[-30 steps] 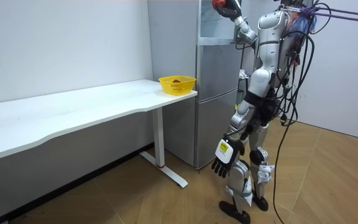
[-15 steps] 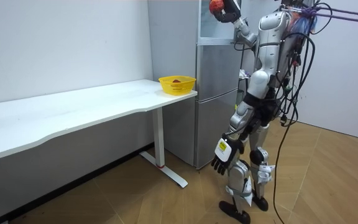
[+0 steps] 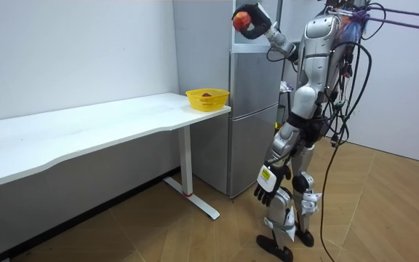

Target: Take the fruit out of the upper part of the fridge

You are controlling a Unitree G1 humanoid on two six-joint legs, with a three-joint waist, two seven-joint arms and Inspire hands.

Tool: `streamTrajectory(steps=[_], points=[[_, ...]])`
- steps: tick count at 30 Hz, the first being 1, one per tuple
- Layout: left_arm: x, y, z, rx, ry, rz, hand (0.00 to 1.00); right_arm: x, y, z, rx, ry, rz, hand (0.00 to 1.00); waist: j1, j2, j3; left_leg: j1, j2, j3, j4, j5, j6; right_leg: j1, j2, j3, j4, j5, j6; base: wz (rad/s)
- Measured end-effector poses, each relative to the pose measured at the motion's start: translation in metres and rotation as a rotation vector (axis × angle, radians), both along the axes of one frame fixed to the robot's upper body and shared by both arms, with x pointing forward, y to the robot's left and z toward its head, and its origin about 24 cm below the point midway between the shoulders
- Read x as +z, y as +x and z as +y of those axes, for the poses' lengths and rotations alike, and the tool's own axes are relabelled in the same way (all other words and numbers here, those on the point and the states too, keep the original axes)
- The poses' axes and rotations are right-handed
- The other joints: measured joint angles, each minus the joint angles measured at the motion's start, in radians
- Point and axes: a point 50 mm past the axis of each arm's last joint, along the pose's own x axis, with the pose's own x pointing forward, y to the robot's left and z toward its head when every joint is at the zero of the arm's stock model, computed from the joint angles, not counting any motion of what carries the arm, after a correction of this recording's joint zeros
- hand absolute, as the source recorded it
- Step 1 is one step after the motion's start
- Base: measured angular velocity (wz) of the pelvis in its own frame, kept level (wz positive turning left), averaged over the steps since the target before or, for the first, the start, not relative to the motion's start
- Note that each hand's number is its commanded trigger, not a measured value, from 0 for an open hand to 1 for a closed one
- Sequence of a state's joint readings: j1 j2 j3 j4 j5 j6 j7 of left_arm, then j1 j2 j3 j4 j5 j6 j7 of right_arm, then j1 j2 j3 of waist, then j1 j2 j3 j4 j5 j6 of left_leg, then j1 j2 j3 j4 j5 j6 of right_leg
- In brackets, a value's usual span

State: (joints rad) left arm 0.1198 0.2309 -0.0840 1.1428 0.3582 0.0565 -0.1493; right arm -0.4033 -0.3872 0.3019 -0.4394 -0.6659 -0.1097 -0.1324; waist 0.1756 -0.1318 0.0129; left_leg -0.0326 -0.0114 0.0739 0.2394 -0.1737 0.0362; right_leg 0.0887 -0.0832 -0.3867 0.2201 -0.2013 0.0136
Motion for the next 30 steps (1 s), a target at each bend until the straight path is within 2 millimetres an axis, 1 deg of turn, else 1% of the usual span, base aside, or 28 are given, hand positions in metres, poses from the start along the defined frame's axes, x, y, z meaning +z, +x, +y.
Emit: streamTrajectory(steps=[8, 9, 14, 18, 21, 22, 25, 28, 30], points=[[0.002, 0.008, 0.002, -0.012, 0.001, -0.012, 0.0, -0.019, 0.01, 0.009, -0.003, -0.084, 0.084, 1.0, 0.037, -0.007, 0.0001, -0.016, -0.001, -0.013, 0.015, -0.001, 0.001, -0.005, -0.001, -0.015, 0.0, 0.0, 0.0, 0.05], [0.002, 0.008, 0.003, -0.014, 0.003, -0.014, 0.0, -0.021, 0.011, 0.009, -0.005, -0.096, 0.097, 1.0, 0.042, -0.009, -0.0003, -0.019, -0.002, -0.019, 0.018, -0.001, 0.001, -0.005, -0.002, -0.022, 0.0, 0.0, 0.0, 0.13], [0.003, 0.01, 0.006, -0.019, 0.007, -0.014, 0.0, -0.031, 0.02, 0.008, -0.047, -0.131, 0.141, 1.0, 0.053, -0.016, 0.0012, -0.033, -0.003, -0.032, 0.029, -0.001, 0.001, -0.004, -0.002, -0.035, 0.001, 0.0, 0.0, 0.1], [0.002, 0.007, 0.007, -0.027, 0.012, 0.019, 0.0, -0.052, 0.034, 0.006, -0.111, -0.189, 0.221, 1.0, 0.059, -0.024, 0.0022, -0.034, -0.004, -0.034, 0.029, -0.001, 0.001, -0.007, -0.001, -0.031, 0.002, 0.0, 0.0, -0.01], [0.003, 0.008, 0.008, -0.022, 0.009, 0.035, 0.0, -0.065, 0.044, 0.003, -0.199, -0.237, 0.254, 1.0, 0.078, -0.035, 0.0012, -0.04, -0.004, -0.037, 0.029, 0.0, 0.0, -0.012, -0.001, -0.03, 0.0, 0.0, 0.0, -0.01], [0.003, 0.009, 0.009, -0.022, 0.01, 0.033, 0.0, -0.069, 0.05, 0.002, -0.223, -0.248, 0.269, 1.0, 0.081, -0.041, -0.0012, -0.047, -0.004, -0.038, 0.029, 0.001, -0.001, -0.019, 0.0, -0.032, 0.001, 0.0, -0.001, 0.0], [0.003, 0.01, 0.009, -0.024, 0.01, 0.032, 0.0, -0.08, 0.066, 0.0, -0.267, -0.29, 0.316, 1.0, 0.087, -0.049, -0.0002, -0.049, -0.005, -0.038, 0.029, 0.002, -0.001, -0.022, 0.0, -0.035, -0.001, 0.0, -0.001, 0.0], [0.003, 0.01, 0.009, -0.025, 0.01, 0.029, 0.0, -0.089, 0.072, -0.005, -0.313, -0.299, 0.355, 1.0, 0.108, -0.051, 0.0002, -0.054, -0.006, -0.042, 0.029, 0.002, 0.0, -0.025, -0.001, -0.041, -0.002, 0.0, -0.001, 0.04], [0.004, 0.011, 0.01, -0.025, 0.012, 0.027, 0.0, -0.093, 0.074, -0.007, -0.325, -0.305, 0.372, 1.0, 0.11, -0.052, 0.0003, -0.062, -0.007, -0.045, 0.03, 0.002, 0.0, -0.033, -0.002, -0.048, -0.001, 0.0, 0.0, 0.06]])
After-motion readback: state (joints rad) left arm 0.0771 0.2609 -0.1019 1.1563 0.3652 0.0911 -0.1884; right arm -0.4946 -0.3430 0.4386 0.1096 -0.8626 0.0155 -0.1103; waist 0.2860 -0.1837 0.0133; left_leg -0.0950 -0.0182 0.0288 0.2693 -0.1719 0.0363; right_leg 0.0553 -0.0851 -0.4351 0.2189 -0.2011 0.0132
